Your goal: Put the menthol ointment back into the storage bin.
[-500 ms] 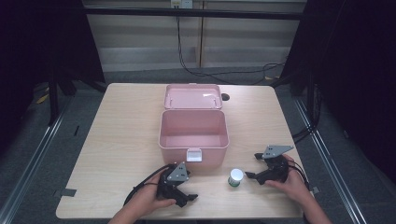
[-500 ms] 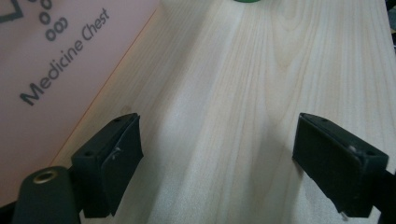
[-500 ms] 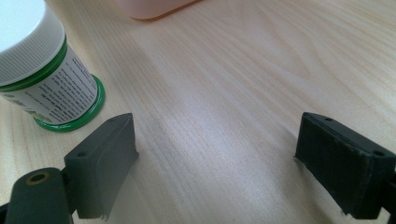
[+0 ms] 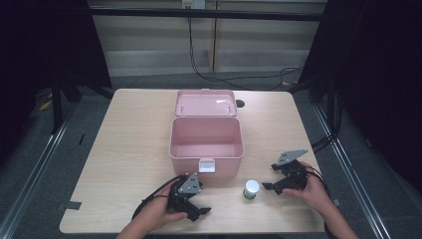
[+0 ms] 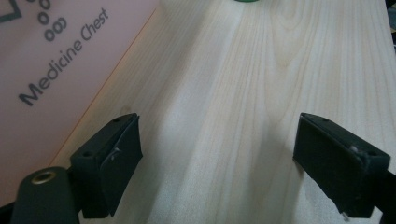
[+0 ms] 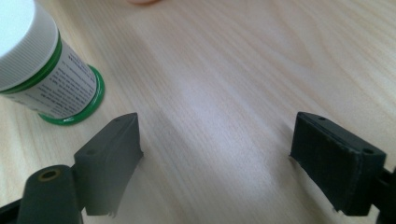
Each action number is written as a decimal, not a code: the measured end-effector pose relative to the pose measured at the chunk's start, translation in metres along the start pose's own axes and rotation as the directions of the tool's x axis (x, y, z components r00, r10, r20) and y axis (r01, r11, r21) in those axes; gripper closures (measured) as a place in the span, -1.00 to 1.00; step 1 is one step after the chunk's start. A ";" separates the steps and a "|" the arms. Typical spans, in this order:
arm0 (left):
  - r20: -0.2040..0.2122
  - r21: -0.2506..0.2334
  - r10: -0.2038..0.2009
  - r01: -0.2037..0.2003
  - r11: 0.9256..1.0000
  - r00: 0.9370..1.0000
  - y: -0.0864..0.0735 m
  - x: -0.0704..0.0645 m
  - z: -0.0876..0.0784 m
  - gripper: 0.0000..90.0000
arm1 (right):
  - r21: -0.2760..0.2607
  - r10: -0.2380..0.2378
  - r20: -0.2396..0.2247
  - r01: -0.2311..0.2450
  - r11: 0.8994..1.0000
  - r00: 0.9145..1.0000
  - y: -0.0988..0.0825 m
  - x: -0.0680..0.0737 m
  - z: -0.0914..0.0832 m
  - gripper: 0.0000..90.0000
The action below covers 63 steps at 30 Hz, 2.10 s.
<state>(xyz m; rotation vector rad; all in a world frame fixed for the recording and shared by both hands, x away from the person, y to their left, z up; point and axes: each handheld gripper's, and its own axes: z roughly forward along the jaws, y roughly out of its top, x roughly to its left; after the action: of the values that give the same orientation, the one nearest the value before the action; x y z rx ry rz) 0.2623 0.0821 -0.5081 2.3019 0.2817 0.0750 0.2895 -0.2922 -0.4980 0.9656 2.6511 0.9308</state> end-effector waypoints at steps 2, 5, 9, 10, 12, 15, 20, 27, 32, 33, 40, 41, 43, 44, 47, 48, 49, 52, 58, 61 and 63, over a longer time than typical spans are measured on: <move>0.000 0.000 -0.001 0.001 1.000 1.000 0.000 0.000 0.000 -0.68 | 0.040 0.006 -0.013 -0.006 0.999 1.000 0.004 -0.001 -0.001 -0.63; -0.004 0.003 -0.002 0.002 1.000 1.000 0.000 0.000 0.000 -0.68 | 0.103 0.038 -0.026 -0.035 0.994 0.999 0.010 -0.004 -0.005 -0.60; -0.004 0.003 -0.003 0.003 1.000 1.000 0.000 0.000 0.000 -0.68 | 0.150 0.024 -0.026 -0.020 0.989 0.999 0.018 -0.006 -0.014 -0.57; -0.005 0.003 -0.003 0.003 1.000 1.000 0.000 0.000 0.000 -0.68 | 0.151 0.025 -0.030 -0.020 0.988 0.999 0.020 -0.006 -0.016 -0.56; -0.005 0.006 -0.002 0.002 1.000 1.000 0.000 0.000 -0.001 -0.68 | 0.153 0.021 -0.036 -0.016 0.988 0.999 0.022 -0.007 -0.019 -0.55; -0.005 0.007 -0.002 0.002 1.000 1.000 0.000 0.000 -0.001 -0.68 | 0.205 -0.017 -0.033 0.024 0.978 0.999 0.030 -0.002 -0.026 -0.53; -0.005 0.007 -0.002 0.002 1.000 1.000 0.000 0.000 -0.001 -0.68 | 0.255 -0.054 -0.059 0.067 0.965 0.997 0.035 0.005 -0.028 -0.52; -0.008 0.007 -0.003 0.003 1.000 1.000 0.000 -0.001 -0.001 -0.68 | 0.335 -0.097 -0.102 0.126 0.934 0.990 0.038 0.019 -0.031 -0.51; -0.006 0.007 -0.002 0.002 1.000 1.000 0.000 0.000 -0.001 -0.68 | 0.359 -0.117 -0.120 0.153 0.921 0.986 0.039 0.022 -0.031 -0.50; -0.006 0.007 -0.002 0.002 1.000 1.000 0.000 0.000 -0.001 -0.68 | 0.361 -0.119 -0.116 0.153 0.920 0.986 0.039 0.023 -0.031 -0.50; -0.007 0.007 -0.003 0.003 1.000 1.000 0.000 -0.001 -0.001 -0.68 | 0.372 -0.146 -0.126 0.183 0.910 0.981 0.045 0.026 -0.031 -0.48; -0.007 0.007 -0.004 0.004 1.000 1.000 0.000 -0.001 -0.001 -0.68 | 0.382 -0.152 -0.134 0.192 0.904 0.979 0.048 0.029 -0.031 -0.48; -0.008 0.007 -0.004 0.004 1.000 1.000 0.000 -0.001 -0.001 -0.68 | 0.383 -0.158 -0.140 0.201 0.901 0.977 0.049 0.031 -0.030 -0.48; -0.008 0.007 -0.004 0.004 1.000 1.000 0.000 -0.001 -0.001 -0.68 | 0.381 -0.170 -0.143 0.213 0.900 0.975 0.050 0.032 -0.030 -0.48; -0.008 0.007 -0.004 0.004 1.000 1.000 0.000 -0.001 -0.001 -0.68 | 0.385 -0.167 -0.149 0.212 0.898 0.975 0.053 0.035 -0.029 -0.48; -0.008 0.006 -0.004 0.004 1.000 1.000 0.000 -0.001 -0.001 -0.68 | 0.380 -0.181 -0.155 0.228 0.896 0.971 0.055 0.035 -0.029 -0.48; -0.008 0.006 -0.004 0.004 1.000 1.000 0.000 -0.001 -0.001 -0.68 | 0.380 -0.181 -0.155 0.228 0.896 0.971 0.055 0.035 -0.029 -0.48; -0.008 0.007 -0.004 0.004 1.000 1.000 0.000 -0.001 -0.001 -0.68 | 0.390 -0.180 -0.170 0.234 0.891 0.969 0.060 0.040 -0.028 -0.48; -0.008 0.007 -0.004 0.004 1.000 1.000 0.000 -0.001 -0.001 -0.68 | 0.391 -0.206 -0.195 0.269 0.880 0.959 0.068 0.046 -0.027 -0.45; -0.008 0.005 -0.005 0.005 1.000 1.000 0.000 -0.001 -0.001 -0.68 | 0.396 -0.207 -0.200 0.273 0.877 0.957 0.070 0.049 -0.024 -0.43; -0.008 0.006 -0.005 0.005 1.000 1.000 0.000 -0.001 -0.001 -0.68 | 0.394 -0.220 -0.206 0.286 0.873 0.954 0.072 0.050 -0.022 -0.42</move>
<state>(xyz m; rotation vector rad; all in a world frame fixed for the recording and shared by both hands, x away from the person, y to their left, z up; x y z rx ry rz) 0.2614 0.0825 -0.5076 2.3074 0.2924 0.0811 0.2802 -0.2287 -0.4337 0.6023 3.0895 0.3942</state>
